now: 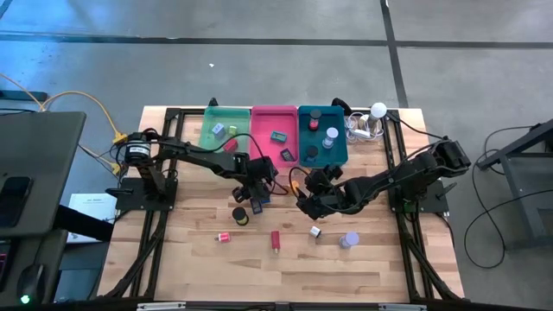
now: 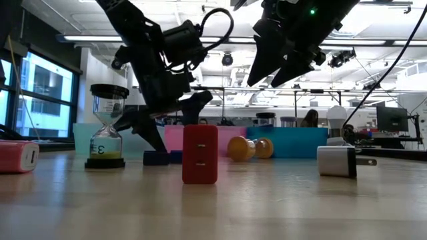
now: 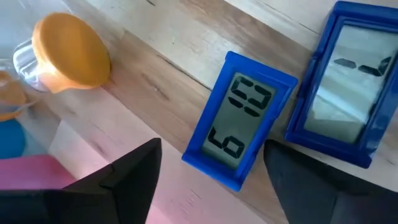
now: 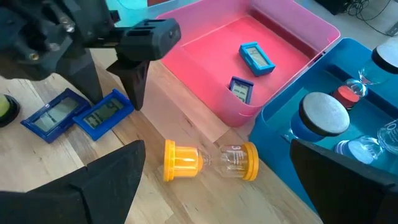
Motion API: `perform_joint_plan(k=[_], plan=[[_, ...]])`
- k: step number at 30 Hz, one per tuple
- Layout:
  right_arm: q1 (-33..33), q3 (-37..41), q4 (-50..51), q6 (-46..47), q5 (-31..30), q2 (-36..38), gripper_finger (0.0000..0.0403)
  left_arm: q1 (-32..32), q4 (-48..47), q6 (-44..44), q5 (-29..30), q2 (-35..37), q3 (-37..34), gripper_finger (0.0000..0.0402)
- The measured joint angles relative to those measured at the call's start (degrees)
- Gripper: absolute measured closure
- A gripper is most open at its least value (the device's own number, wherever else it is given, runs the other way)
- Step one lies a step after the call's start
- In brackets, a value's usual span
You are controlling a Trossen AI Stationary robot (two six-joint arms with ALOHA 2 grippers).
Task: Pick & Place Office items
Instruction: Put the light blue digital clock into the pink bin
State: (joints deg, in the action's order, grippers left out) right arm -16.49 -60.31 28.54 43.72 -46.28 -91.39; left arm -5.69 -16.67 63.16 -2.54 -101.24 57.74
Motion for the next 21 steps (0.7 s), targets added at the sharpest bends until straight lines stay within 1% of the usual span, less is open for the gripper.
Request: perform_joint_plan(k=[4,11,15,17,21], plan=[[0.0,0.0,-0.1,0.0,0.0,0.0,0.0014,-0.2,-0.3,0.0,-0.5,-0.1,0.0,0.0168],[0.0,0.0,-0.1,-0.2,0.0,0.0,0.0014,-0.3,1.0,0.4,-0.3,-0.2,0.0,0.0284],[0.0,0.0,-0.1,-0.2,0.0,0.0,0.0014,-0.3,0.7,0.5,-0.1,-0.3,0.0,0.0336],[0.0,0.0,-0.1,-0.2,0.0,0.0,0.0014,-0.3,0.6,0.5,-0.1,-0.2,0.0,0.0349],[0.0,0.0,-0.1,-0.2,0.0,0.0,0.0014,-0.3,0.6,0.0,-0.1,-0.2,0.0,0.0354]])
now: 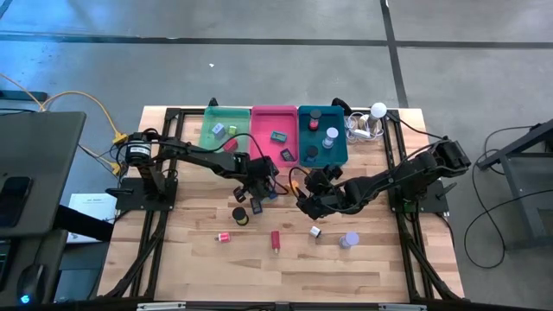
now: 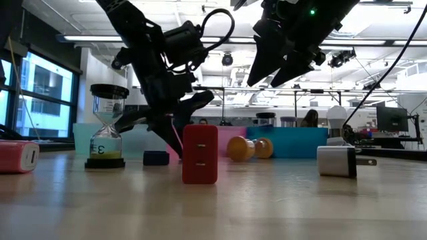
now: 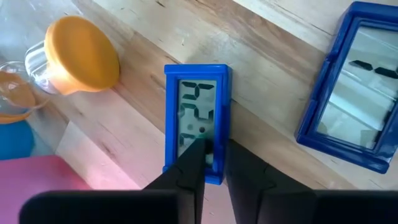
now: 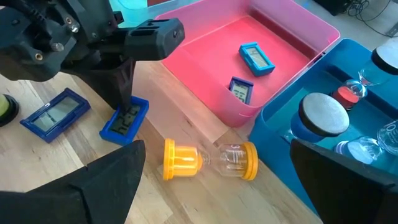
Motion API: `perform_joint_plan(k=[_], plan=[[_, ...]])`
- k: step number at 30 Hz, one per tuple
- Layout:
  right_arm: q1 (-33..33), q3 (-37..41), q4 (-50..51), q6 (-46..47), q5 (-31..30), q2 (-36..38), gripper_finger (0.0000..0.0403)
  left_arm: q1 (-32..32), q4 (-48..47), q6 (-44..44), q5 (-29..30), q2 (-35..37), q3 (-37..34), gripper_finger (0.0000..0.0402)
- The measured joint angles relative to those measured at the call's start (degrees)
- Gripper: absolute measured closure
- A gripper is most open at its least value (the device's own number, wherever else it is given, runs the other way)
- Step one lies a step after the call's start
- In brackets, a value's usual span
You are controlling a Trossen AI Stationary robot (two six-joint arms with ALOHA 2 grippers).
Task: Pick & Place Office items
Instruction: Put the light blue digital clock into the pink bin
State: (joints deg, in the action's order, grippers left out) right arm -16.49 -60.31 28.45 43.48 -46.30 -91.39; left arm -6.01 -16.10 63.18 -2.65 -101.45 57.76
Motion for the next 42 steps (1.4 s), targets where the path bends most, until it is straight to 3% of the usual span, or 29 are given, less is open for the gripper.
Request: perform_joint_plan(k=[9,20,33,42], plan=[[0.0,0.0,0.0,0.2,0.0,0.0,0.0014,0.3,-0.1,-0.5,0.0,0.0,0.0,0.0354],[0.0,0.0,0.0,0.2,0.0,0.0,0.0014,0.3,1.8,-2.6,0.0,-0.1,-0.2,0.0305],[0.0,0.0,0.0,0.2,0.0,0.0,0.0014,2.0,2.3,-3.8,2.1,-0.2,-0.2,0.0295],[0.0,0.0,0.0,0.2,0.0,0.0,0.0014,3.9,2.4,-4.5,6.1,-0.2,-0.2,0.0229]])
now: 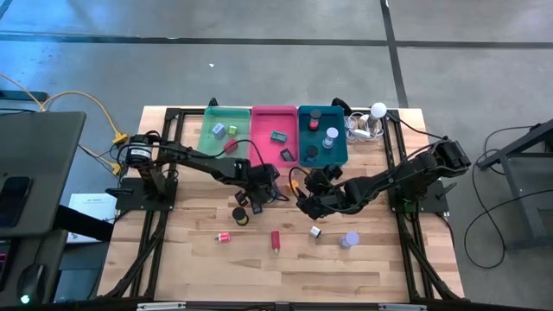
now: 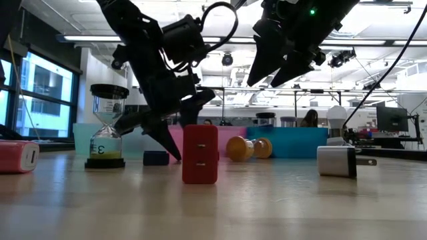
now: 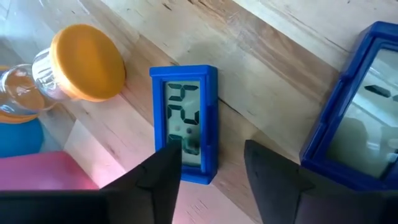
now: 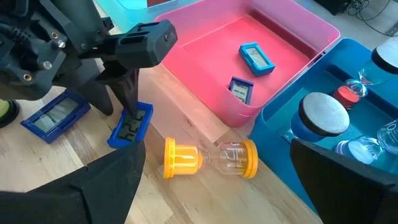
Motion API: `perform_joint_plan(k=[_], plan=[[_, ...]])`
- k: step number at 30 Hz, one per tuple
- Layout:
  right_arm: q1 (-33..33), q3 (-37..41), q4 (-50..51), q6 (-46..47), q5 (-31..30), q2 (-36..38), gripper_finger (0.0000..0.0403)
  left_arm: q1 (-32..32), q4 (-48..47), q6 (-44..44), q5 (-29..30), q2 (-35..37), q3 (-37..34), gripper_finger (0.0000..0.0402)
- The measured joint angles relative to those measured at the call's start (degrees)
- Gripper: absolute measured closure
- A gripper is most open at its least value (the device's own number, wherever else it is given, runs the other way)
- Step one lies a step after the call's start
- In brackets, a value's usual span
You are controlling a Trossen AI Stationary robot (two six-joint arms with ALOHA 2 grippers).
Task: Pick & Place Office items
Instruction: Put the light blue digital clock into the pink bin
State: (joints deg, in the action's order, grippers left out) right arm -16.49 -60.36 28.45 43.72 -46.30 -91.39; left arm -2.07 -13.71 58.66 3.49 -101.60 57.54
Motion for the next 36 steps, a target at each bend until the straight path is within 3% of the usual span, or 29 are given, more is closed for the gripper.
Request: perform_joint_plan(k=[7,17,36], plan=[[0.0,0.0,0.0,0.0,0.0,0.0,0.0014,0.9,0.6,1.3,2.8,0.0,0.0,0.0218],[0.0,0.0,0.0,0.0,0.0,0.0,0.0014,-1.7,6.4,-3.0,1.1,0.0,0.1,0.0218],[0.0,0.0,0.0,-0.3,0.0,0.0,0.0014,-2.3,6.8,-4.5,-0.2,0.1,0.1,0.0218]])
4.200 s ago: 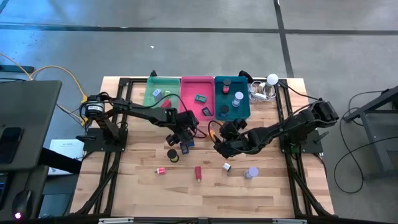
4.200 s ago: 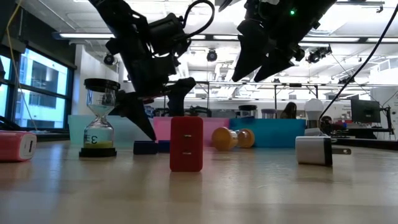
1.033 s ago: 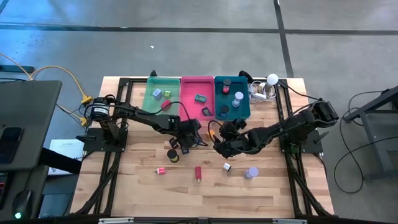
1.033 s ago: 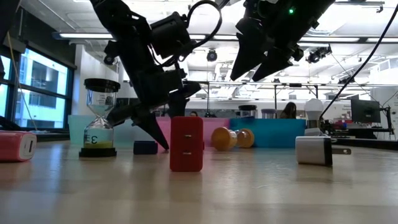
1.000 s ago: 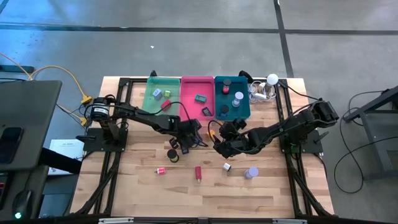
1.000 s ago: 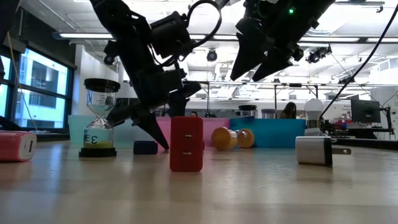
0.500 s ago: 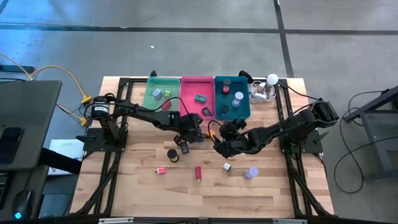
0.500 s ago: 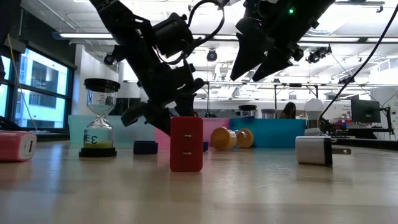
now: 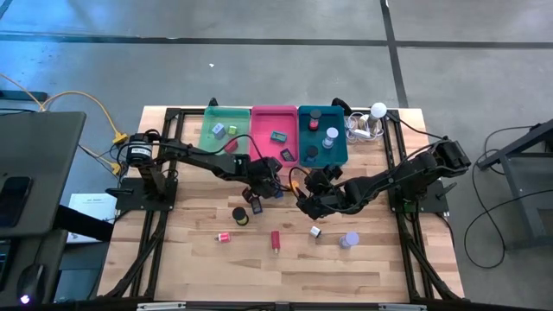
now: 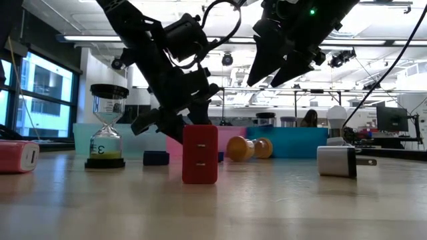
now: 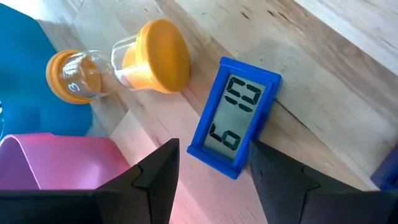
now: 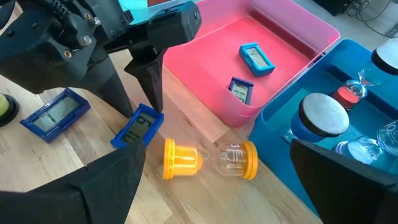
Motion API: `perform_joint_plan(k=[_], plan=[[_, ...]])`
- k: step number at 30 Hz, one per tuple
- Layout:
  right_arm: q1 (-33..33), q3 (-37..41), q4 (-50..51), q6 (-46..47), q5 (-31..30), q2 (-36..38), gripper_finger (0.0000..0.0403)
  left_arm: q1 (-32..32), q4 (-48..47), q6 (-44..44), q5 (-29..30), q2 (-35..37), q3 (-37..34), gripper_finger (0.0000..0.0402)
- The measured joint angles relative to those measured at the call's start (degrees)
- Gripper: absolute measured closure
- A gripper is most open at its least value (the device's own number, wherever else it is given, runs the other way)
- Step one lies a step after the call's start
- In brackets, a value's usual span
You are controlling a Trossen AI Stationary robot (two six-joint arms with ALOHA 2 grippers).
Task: Pick & Place Office items
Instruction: Put the light blue digital clock into the pink bin
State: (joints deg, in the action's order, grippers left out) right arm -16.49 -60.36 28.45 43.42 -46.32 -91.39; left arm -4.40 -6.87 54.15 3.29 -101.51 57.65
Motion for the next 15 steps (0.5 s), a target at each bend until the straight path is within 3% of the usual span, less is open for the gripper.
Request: perform_joint_plan(k=[15], plan=[[0.0,0.0,-1.1,0.3,0.0,0.0,0.0014,0.9,-1.7,1.3,0.1,0.1,0.0,0.0203]])
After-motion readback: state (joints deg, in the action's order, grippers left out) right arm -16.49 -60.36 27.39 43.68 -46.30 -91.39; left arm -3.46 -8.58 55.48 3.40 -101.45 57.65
